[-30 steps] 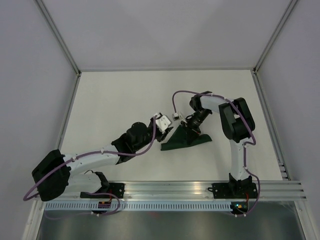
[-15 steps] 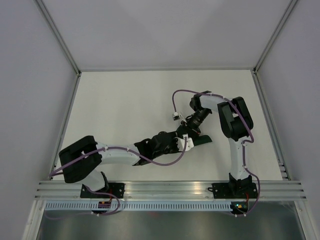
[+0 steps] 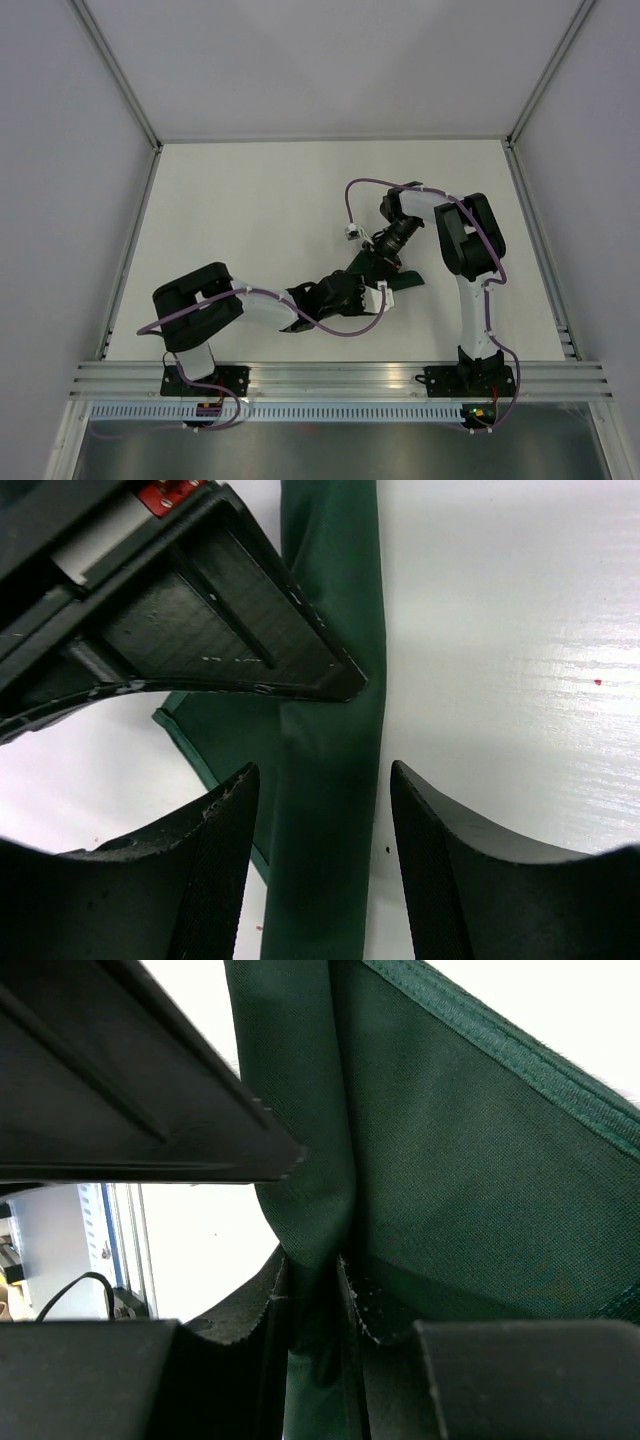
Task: Fold the napkin, place the utensils inside, and roll it up
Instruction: Roll the napkin at the center of the board.
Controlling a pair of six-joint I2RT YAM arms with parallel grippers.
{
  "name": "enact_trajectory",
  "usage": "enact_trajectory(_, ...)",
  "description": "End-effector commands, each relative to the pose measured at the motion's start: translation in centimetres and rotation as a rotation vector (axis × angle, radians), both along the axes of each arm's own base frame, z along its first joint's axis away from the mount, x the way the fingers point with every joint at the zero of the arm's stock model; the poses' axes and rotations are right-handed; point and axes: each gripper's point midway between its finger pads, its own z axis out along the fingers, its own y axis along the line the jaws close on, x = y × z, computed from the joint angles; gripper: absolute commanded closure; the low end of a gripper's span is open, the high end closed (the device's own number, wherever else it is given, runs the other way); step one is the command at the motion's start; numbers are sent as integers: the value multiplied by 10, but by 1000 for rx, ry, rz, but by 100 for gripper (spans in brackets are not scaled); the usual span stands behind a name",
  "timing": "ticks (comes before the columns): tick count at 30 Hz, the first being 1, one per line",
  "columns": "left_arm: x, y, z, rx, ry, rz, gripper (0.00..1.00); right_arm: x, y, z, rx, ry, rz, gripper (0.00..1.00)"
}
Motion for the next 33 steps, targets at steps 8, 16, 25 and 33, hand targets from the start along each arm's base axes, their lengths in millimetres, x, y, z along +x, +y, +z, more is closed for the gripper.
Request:
enact_trajectory(8,9,-21,-4,-57,-23,-13,41,16,-7,-32,-26,-87,49,81)
enact_trajectory(16,6,-17,-26,-45,66,16,59,16,-6,-31,-22,-84,45,79)
enact_trajectory(25,-2,-19,-38,-54,166,15,85,20,-5,-27,-25,-91,31,68)
enact_trajectory(33,-9,-20,-45,-67,245,17,93,34,-1,-5,1,-129,-10,50)
